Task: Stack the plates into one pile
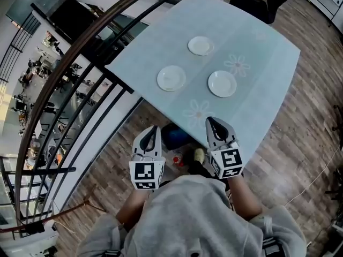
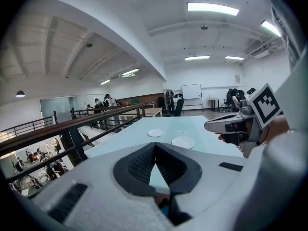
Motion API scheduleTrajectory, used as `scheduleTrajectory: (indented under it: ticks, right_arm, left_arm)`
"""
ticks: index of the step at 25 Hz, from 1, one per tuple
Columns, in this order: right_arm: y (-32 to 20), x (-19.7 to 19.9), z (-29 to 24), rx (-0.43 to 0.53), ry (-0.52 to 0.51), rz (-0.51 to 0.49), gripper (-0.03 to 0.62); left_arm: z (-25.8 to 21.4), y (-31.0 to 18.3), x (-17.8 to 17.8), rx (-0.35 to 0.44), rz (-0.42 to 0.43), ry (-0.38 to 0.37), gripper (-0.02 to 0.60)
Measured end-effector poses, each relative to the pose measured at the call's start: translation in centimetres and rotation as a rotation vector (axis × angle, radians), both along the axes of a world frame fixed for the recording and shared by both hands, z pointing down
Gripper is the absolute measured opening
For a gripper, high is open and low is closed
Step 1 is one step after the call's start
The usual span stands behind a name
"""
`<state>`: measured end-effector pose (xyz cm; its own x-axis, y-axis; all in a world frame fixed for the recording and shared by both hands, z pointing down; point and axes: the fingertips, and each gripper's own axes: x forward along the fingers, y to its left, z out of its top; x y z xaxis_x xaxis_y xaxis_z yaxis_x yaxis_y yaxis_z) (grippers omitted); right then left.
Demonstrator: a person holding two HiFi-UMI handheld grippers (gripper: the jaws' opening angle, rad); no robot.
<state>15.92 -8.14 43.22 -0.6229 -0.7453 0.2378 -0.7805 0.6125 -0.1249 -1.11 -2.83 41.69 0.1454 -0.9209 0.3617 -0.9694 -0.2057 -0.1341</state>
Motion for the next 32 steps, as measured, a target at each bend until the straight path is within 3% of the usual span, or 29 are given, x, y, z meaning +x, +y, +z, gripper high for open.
scheduleTrajectory:
  ticks: [8, 14, 23, 32]
  right_arm:
    - [-3.1, 2.0, 0.5, -0.015, -0.011, 0.021, 0.028]
    - [-5.1, 3.2, 1.4, -0.025, 0.043, 0.039, 0.026]
    - [-7.7, 2.8, 3.9, -0.022, 0.210, 0.130, 0.028]
    - [-8.9, 1.0, 7.0, -0.082, 0.425, 0.289, 0.029]
  left_arm:
    - [-0.3, -2.7, 0.5, -0.016, -0.004, -0.014, 0.018]
    - [0.6, -4.9, 1.5, -0.028, 0.033, -0.004, 0.018]
    - [2.7, -8.3, -1.3, -0.037, 0.123, 0.051, 0.018]
    - [2.7, -11.2, -5.5, -0.026, 0.305, 0.084, 0.018]
